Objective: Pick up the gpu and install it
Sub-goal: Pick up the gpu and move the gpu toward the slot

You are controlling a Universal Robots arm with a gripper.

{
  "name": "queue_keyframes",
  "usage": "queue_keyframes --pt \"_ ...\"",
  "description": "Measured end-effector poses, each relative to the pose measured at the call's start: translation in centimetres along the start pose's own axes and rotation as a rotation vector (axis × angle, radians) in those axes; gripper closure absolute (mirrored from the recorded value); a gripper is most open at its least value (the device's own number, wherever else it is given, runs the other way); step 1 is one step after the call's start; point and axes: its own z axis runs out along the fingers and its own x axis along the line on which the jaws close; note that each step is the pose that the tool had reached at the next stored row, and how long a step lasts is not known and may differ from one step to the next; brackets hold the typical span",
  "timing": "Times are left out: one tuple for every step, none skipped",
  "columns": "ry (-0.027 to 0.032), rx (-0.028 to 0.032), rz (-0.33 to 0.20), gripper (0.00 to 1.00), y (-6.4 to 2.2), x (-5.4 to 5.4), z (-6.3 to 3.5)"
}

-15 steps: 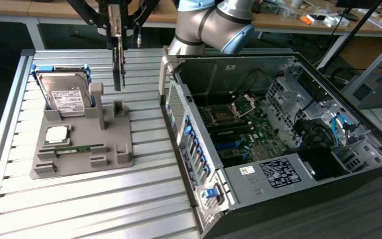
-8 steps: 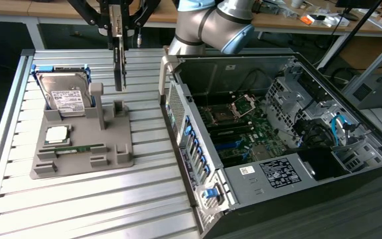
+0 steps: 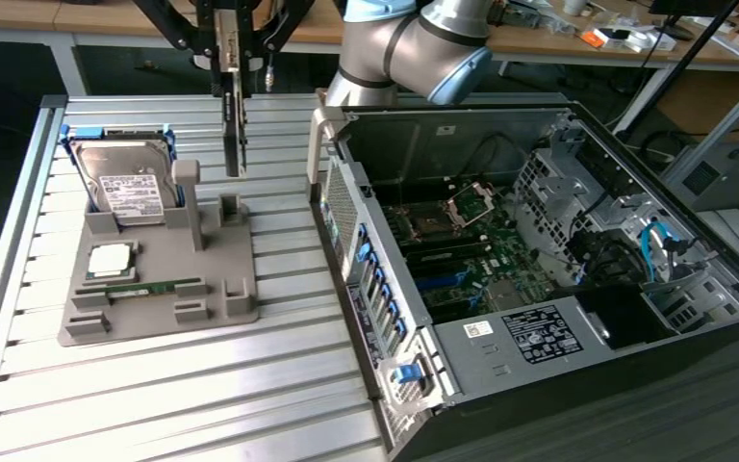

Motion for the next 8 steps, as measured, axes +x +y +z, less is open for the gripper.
queue_keyframes --pt "-0.0001 0.0002 0.000 0.73 0.00 -0.02 0.00" --pt "-0.0001 0.0003 0.000 0.73 -0.01 -0.03 0.01" --pt "-0.0001 0.0005 0.000 0.73 -0.01 -0.05 0.00" --pt "-0.0001 0.0008 0.000 0.73 -0.01 -0.08 0.00" --pt "-0.0001 0.0010 0.000 0.73 -0.02 -0.10 0.00" --pt "-0.0002 0.0012 0.000 0.73 -0.02 -0.12 0.01" --pt "-0.0002 0.0016 0.000 0.73 -0.03 -0.17 0.01" --pt "-0.0002 0.0018 0.000 0.73 -0.03 -0.20 0.01"
